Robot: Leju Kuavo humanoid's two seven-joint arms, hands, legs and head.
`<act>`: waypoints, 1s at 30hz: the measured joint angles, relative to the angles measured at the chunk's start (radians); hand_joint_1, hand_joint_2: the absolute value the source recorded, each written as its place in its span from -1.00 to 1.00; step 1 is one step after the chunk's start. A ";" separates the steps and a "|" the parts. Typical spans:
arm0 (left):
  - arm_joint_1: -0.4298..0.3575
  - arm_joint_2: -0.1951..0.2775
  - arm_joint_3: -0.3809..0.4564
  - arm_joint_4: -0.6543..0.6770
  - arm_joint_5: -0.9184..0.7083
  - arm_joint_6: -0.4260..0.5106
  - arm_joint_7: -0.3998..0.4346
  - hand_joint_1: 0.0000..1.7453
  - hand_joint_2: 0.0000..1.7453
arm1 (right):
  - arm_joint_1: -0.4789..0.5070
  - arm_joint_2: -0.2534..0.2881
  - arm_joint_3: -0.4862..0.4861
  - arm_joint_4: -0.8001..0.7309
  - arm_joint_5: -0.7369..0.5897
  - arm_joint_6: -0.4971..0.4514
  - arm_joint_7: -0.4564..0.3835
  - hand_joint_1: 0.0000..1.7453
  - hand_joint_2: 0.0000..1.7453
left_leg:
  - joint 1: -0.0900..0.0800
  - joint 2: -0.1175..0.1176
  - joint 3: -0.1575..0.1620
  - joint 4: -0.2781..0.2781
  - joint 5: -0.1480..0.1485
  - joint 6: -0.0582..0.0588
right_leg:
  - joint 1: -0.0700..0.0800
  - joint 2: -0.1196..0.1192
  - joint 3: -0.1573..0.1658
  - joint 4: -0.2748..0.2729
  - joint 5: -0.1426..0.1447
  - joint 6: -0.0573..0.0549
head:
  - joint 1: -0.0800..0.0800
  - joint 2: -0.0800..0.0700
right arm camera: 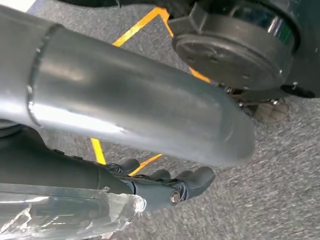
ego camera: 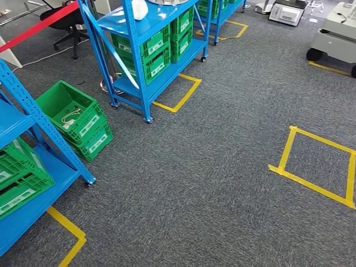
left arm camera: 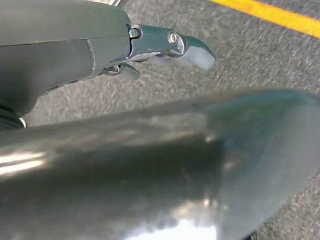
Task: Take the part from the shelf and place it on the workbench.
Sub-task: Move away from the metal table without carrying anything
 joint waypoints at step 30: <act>0.080 0.367 -0.649 0.057 0.807 0.570 0.146 -1.00 -1.00 | -0.018 -0.002 0.041 0.030 -0.057 0.000 -0.042 -1.00 -1.00 | 0.012 -0.004 -0.012 0.004 0.005 -0.011 | 0.002 0.009 -0.012 0.006 0.002 -0.004 | 0.006 0.000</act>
